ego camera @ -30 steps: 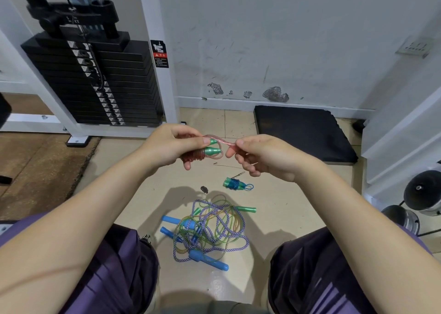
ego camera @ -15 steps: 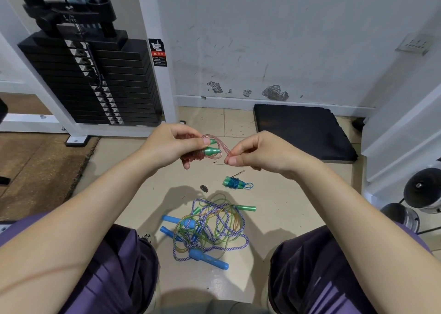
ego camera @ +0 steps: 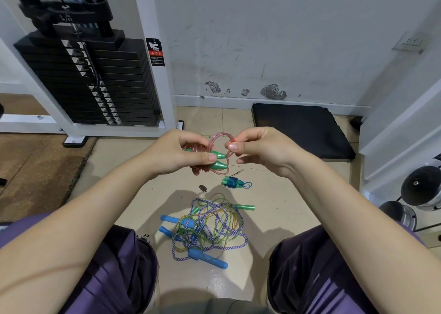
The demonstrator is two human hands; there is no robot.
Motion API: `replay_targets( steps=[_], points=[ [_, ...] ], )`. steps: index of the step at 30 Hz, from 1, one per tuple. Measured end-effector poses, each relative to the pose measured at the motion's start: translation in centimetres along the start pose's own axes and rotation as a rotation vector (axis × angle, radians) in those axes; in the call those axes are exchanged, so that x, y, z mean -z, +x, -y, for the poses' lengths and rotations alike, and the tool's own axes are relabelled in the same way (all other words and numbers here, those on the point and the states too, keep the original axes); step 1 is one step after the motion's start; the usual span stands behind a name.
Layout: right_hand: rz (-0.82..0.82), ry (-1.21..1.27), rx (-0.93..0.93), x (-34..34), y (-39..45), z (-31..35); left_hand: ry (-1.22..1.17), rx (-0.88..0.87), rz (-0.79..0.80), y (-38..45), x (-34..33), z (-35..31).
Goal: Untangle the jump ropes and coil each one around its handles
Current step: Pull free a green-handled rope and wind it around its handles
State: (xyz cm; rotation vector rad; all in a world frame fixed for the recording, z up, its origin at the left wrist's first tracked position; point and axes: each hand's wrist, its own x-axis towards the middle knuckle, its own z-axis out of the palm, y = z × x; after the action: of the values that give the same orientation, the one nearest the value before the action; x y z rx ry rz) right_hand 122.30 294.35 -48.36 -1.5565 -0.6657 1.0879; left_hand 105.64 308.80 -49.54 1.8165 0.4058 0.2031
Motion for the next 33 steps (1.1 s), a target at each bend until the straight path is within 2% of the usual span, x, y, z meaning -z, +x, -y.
replay_targets(
  steps=[7, 16, 25, 30, 33],
  points=[
    [0.042, 0.066, -0.056, -0.91, 0.14, -0.28, -0.001, -0.008, 0.009, 0.01, 0.07, 0.32],
    [0.148, -0.015, -0.232, -0.98, -0.02, -0.42, 0.002, 0.007, 0.014, 0.03, -0.03, 0.3],
    [0.173, 0.048, -0.247, -0.71, -0.15, -0.12, 0.0, -0.039, -0.072, -0.19, -0.26, 0.17],
    [0.194, 0.007, -0.211, -0.49, -0.2, -0.41, 0.011, -0.072, -0.026, -0.38, -0.29, -0.18],
    [0.206, -0.023, -0.153, -0.43, -0.49, -0.38, -0.02, -0.042, -0.059, -0.39, -0.4, -0.21]
  ],
)
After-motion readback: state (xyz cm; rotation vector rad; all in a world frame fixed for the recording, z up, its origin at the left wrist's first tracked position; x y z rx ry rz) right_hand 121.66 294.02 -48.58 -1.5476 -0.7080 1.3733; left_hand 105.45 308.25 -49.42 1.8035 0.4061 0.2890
